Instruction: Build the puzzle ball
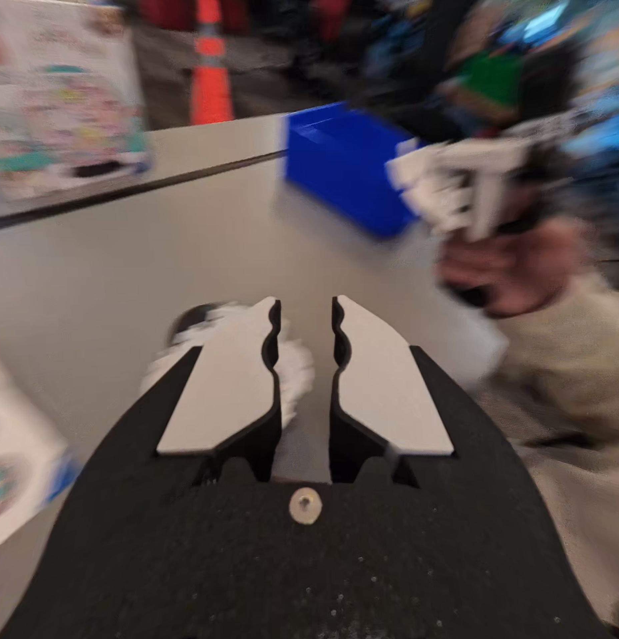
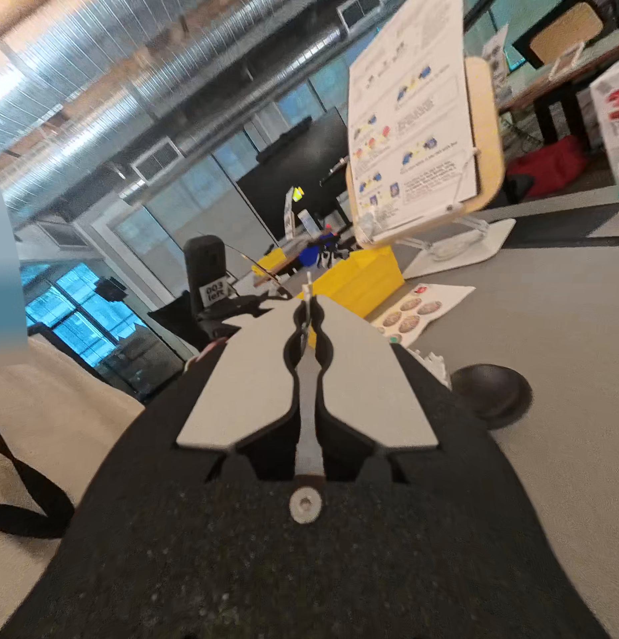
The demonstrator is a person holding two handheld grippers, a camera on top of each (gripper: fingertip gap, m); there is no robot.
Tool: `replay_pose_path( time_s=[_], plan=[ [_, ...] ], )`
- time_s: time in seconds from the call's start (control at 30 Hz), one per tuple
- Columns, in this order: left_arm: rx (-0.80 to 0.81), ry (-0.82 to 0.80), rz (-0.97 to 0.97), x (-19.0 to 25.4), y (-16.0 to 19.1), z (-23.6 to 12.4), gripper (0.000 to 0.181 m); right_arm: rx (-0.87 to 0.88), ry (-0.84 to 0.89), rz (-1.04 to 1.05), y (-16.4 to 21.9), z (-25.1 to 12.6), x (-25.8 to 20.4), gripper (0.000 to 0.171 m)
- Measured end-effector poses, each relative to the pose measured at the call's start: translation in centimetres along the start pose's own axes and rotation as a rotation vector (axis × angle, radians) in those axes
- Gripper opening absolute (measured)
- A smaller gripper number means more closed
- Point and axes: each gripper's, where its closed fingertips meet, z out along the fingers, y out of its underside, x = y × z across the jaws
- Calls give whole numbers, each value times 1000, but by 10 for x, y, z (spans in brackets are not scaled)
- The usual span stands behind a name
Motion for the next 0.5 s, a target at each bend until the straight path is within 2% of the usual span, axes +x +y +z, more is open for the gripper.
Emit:
replay_pose_path(
  time_s=[0.07,0.1,0.17,0.23,0.33,0.5],
  plan=[
    [52,253,-94,43,-8,12,27,51,-59,48,9,11,-8,2],
    [62,319,-137,51,-7,19,25,46,-79,65,17,16,-11,2],
    [74,383,-229,55,-3,32,23,44,-77,89,32,22,-9,2],
    [101,452,-295,56,-1,34,4,80,-69,121,35,20,-5,2],
    [114,480,-319,59,5,36,1,61,-50,138,42,16,-1,2],
    [53,365,-132,54,14,43,1,-29,6,127,51,8,10,2]
  ],
)
